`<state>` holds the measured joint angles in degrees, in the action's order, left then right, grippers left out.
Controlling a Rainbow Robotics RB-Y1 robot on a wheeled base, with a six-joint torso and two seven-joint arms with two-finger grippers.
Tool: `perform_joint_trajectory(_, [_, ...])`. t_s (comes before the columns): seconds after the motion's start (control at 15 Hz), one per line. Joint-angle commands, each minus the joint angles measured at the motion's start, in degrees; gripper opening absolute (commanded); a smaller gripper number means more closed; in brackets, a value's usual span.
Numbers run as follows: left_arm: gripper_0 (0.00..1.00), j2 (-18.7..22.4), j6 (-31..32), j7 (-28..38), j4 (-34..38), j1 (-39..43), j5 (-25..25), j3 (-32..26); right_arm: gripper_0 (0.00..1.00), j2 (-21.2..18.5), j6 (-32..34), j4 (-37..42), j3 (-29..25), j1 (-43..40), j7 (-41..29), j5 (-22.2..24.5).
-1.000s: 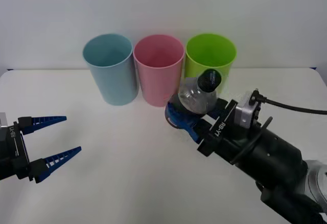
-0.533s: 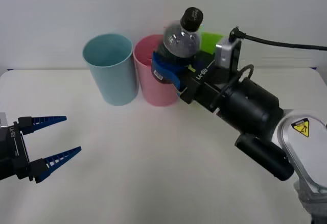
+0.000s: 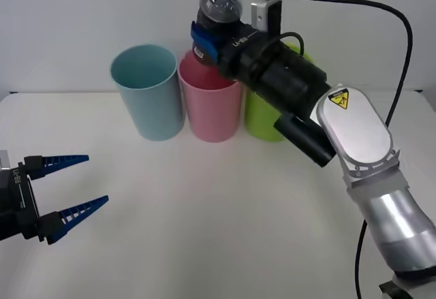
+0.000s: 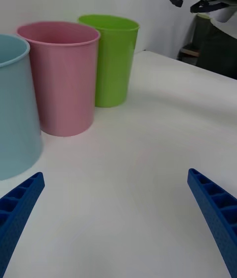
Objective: Grasp the object on the table and drop it into the matching bin: aluminum can to the light blue bin, PET bottle to the pink bin.
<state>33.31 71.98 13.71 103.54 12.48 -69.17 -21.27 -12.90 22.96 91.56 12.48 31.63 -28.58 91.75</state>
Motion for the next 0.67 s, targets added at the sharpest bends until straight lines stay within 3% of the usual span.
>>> perform_joint_trajectory(0.07, [1.00, 0.00, 0.00, 0.00, 0.00, 0.00, 0.00, 0.00, 0.00, -0.02, -0.55, -6.66, 0.00, 4.84, -0.77, 1.06])
perform_joint_trajectory(0.67, [1.00, 0.00, 0.00, 0.00, 0.00, 0.00, 0.00, 0.00, 0.00, -0.37, -1.16, -17.29, -0.17, 9.42, -2.70, 5.45])
